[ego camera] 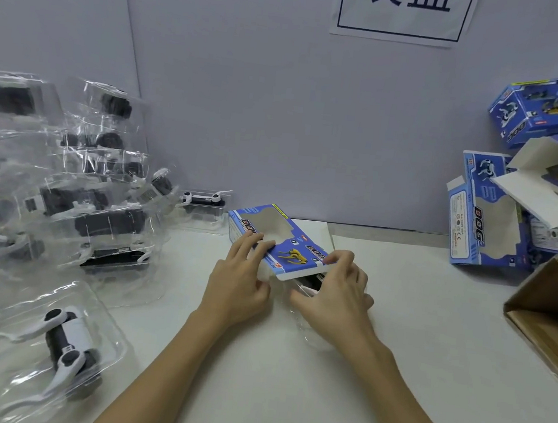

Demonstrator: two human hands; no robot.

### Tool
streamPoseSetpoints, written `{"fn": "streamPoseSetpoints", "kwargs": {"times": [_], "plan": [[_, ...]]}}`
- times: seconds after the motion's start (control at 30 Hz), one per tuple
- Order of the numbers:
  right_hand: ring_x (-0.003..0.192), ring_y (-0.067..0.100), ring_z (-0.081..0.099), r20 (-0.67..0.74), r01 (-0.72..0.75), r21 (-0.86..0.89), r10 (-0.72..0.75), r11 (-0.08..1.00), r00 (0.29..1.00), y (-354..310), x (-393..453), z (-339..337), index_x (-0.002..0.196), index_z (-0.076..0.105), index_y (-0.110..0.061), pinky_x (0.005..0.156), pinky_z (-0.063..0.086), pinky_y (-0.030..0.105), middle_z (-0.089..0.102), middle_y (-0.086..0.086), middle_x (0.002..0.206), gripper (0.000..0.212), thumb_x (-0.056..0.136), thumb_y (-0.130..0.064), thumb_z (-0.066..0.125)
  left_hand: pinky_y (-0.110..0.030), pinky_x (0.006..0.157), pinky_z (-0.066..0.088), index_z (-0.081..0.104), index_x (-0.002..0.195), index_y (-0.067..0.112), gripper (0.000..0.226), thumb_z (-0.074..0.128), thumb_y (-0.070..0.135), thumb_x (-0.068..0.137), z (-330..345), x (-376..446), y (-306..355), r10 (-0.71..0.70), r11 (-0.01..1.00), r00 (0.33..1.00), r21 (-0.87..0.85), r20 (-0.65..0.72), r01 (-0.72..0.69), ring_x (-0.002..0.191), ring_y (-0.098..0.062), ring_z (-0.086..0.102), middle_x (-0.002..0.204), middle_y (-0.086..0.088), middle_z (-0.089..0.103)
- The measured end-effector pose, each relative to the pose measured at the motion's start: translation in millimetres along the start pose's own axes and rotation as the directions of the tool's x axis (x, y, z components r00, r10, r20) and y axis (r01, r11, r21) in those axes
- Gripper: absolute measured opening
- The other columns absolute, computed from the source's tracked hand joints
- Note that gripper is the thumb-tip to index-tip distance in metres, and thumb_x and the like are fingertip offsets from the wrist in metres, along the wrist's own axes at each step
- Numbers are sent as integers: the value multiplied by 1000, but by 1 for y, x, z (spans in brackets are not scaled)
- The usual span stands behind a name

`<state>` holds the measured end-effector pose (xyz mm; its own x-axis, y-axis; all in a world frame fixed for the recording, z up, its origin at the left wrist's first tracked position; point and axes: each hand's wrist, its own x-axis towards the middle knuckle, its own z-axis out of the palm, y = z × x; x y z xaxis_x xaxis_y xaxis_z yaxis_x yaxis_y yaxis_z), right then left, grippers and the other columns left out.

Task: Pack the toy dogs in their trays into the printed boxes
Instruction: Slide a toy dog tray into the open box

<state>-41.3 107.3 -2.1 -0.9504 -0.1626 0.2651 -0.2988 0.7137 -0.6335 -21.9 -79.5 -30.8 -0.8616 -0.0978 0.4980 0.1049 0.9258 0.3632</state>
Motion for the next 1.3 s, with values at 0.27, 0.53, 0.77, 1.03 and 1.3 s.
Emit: {"fn": "streamPoseSetpoints", "kwargs": {"times": [0.27, 0.53, 0.77, 1.03, 1.3], "plan": [[140, 21, 21, 41, 46, -61, -44, 997, 998, 1, -3, 1, 90, 56, -24, 104, 39, 47, 38, 0, 135, 27, 87, -46, 71, -39, 117, 41, 59, 145, 18, 64, 74, -6, 88, 0, 5, -18, -14, 967, 998, -255, -64, -3, 151, -18, 36, 155, -1, 48], [158, 23, 5, -165, 116, 222, -80, 968, 983, -7, -4, 27, 102, 42, -18, 117, 34, 44, 25, 6, 151, 58, 79, -47, 86, -38, 116, 43, 66, 139, 22, 68, 63, -13, 82, 4, 4, -3, -45, 931, 995, -365, -93, 8, 150, -11, 38, 152, 0, 55], [120, -18, 51, -296, 247, 659, -57, 710, 953, 4, 8, 9, 116, 44, -28, 77, 47, 4, 39, -1, 134, 34, 98, -8, 63, -48, 104, 52, 73, 130, 14, 58, 61, -14, 81, 3, 6, 3, -117, 912, 978, -409, -175, 36, 140, -14, 49, 141, 0, 63], [128, 18, 60, 38, -64, 702, 52, 710, 998, 25, 26, 2, 141, 53, -27, 81, 54, 19, 64, 1, 138, 47, 100, -6, 66, -9, 83, 46, 73, 124, 23, 53, 64, -12, 86, -21, 7, 18, -52, 851, 945, -509, -324, -127, 134, -10, 57, 134, 13, 66], [79, 3, 69, -307, 267, 804, -13, 531, 952, -3, 25, -19, 127, 63, -28, 69, 53, 15, 75, -19, 91, 44, 88, -43, 79, -42, 91, 55, 59, 120, 27, 23, 67, 32, 99, -53, 8, 46, -134, 469, 959, -868, -250, -161, 108, -22, 68, 137, 4, 69]]}}
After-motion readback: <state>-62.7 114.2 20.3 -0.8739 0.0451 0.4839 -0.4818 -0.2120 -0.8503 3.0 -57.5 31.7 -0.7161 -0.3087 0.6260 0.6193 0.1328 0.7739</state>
